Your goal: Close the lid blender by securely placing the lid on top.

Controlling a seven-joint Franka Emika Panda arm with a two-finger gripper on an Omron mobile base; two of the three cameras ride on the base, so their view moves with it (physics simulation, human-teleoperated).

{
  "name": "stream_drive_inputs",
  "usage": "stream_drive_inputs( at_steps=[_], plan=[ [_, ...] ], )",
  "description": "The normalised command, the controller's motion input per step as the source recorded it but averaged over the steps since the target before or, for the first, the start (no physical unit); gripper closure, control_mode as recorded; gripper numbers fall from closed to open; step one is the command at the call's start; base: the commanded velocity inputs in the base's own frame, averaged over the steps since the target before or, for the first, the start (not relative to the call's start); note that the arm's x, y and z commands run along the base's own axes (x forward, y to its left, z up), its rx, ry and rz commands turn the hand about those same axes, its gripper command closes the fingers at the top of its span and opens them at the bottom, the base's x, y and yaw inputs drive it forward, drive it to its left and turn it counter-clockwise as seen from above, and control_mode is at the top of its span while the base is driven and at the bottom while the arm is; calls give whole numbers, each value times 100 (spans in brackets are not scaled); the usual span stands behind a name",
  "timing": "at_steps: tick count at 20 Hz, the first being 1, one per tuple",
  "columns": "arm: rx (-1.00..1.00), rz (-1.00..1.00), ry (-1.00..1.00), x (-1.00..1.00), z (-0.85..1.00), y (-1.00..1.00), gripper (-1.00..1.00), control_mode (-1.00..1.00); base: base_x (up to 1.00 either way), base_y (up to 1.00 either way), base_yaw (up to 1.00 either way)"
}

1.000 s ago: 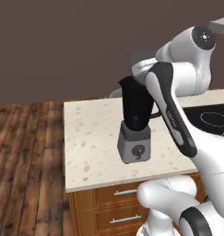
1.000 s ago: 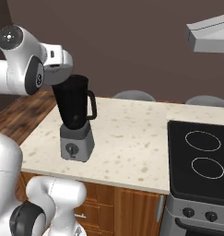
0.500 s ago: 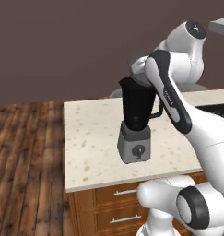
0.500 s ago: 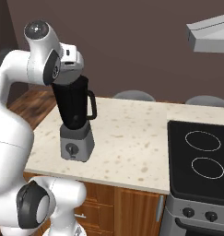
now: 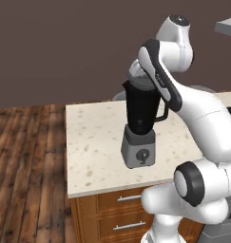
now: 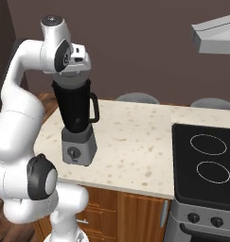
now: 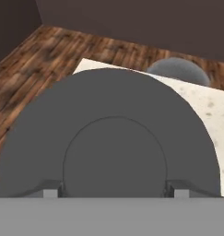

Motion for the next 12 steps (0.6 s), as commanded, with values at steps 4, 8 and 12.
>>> stream_drive_inputs(
  at_steps=[4, 8, 12],
  plan=[
    [-8, 5, 23, 31, -6, 0, 100, -100, 0, 0, 0],
    [-4, 6, 15, 26, -1, 0, 100, -100, 0, 0, 0],
    [0, 5, 8, 18, -7, 0, 100, -100, 0, 0, 0]
  ],
)
